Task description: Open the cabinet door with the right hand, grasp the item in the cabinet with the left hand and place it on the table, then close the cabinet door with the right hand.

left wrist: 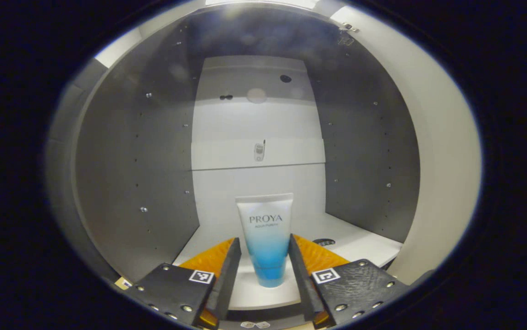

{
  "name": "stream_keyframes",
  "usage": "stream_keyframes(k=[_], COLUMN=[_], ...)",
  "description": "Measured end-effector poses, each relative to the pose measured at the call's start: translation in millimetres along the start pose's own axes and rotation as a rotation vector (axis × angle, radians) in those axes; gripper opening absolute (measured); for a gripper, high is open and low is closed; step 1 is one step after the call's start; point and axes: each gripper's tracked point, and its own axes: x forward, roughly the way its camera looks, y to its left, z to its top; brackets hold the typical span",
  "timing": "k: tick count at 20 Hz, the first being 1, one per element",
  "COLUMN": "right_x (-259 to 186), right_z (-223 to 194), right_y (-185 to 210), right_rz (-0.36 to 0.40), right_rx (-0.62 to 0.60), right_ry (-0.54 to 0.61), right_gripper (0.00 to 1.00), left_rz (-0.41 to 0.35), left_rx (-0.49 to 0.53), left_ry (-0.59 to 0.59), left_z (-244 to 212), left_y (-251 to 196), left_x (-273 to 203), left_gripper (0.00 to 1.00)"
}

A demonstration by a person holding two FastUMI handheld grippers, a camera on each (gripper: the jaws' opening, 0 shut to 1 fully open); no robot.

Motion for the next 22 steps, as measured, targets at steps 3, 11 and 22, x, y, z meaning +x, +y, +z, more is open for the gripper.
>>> stream_keyframes(k=[3, 11, 22], right_x=[-0.9, -4.7, -12.1], right_z=[0.2, 0.6, -4.9], right_y=[-0.9, 4.8, 12.1], right_rz=[-0.003, 0.066, 0.183], right_rx=[-0.02, -0.046, -0.069], right_ry=[0.001, 0.0, 0.015], right_gripper=[0.98, 0.98, 0.98], left_rz=[0.0, 0.034, 0.132], left_rx=[-0.006, -0.002, -0.004], left_ry=[-0.002, -0.05, -0.071], left_z=[1.1, 13.2, 7.0], left_y=[4.5, 24.3, 49.4], left_x=[-5.0, -57.7, -141.1], left_gripper=[0.51, 0.48, 0.47])
